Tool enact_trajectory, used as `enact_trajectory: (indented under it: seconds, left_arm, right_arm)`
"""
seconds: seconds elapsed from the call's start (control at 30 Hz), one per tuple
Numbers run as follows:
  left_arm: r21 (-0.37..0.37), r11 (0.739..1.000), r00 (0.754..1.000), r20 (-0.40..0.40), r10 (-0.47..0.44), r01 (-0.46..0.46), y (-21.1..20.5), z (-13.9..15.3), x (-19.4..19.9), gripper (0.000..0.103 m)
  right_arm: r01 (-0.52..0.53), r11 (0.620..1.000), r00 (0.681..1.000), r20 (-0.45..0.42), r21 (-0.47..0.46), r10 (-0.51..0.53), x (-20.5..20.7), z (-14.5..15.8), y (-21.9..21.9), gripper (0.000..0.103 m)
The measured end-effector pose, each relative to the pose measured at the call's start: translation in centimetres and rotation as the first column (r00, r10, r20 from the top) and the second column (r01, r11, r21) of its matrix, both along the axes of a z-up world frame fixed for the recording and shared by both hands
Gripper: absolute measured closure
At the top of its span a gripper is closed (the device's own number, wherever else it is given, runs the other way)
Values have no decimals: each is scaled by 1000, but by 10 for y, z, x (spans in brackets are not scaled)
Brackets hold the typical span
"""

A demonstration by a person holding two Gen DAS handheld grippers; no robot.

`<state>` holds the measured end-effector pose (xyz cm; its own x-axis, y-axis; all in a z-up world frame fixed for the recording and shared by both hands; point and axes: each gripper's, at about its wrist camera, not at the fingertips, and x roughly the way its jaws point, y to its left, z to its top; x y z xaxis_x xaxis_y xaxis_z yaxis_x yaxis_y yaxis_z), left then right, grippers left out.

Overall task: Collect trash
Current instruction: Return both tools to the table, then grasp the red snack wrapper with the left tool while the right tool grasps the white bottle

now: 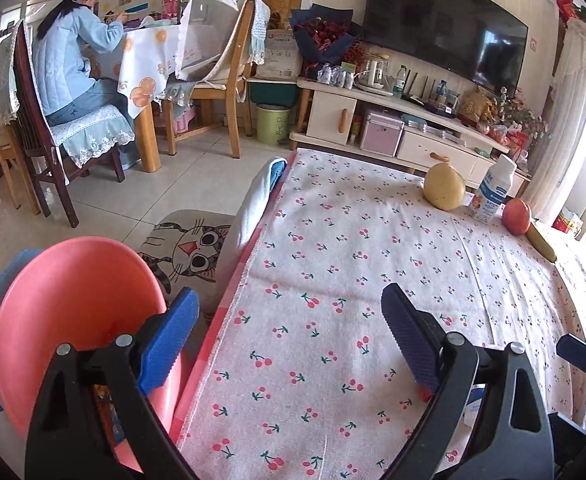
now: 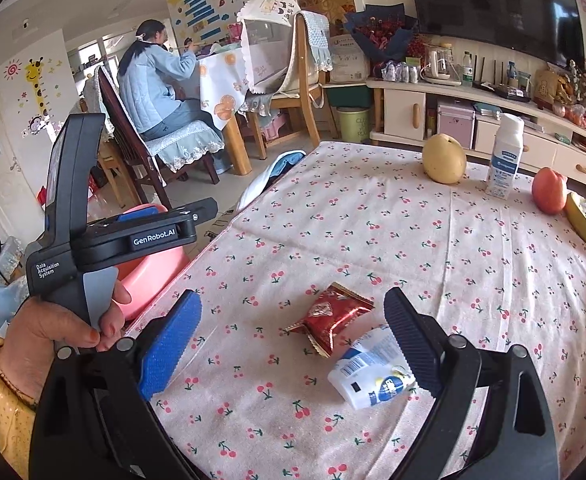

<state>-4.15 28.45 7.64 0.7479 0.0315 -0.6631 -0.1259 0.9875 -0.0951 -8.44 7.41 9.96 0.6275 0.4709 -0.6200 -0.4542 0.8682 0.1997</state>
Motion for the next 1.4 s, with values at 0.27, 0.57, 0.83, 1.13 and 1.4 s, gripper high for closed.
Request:
enact_trajectory:
  seconds: [0.27,0.57,0.83,1.13,1.4]
  left_arm:
    - [-41,995,996,-2,-88,88,-28,-5,2,10]
    - [-47,980,981,-1,-194,194,-66,-8,9,10]
    - [-87,927,924,-92,-371,364,-103,-28,14,10]
    - [-78,923,893,-233,-384,377,-123,-65,24,10]
    - [-54,926,885,-279,-373,373,-125,-77,32,23]
  right_arm:
    - [46,999,999,-17,10,-46,1,-13,-42,11]
    - [84,995,995,-54,53,-81,5,-17,-85,11]
    - [33,999,990,-139,21,-30,11,-40,-93,11]
    - [-24,1000,977,-212,8,26,18,-59,-79,11]
    - [-52,998,975,-219,-20,46,23,-66,-68,11]
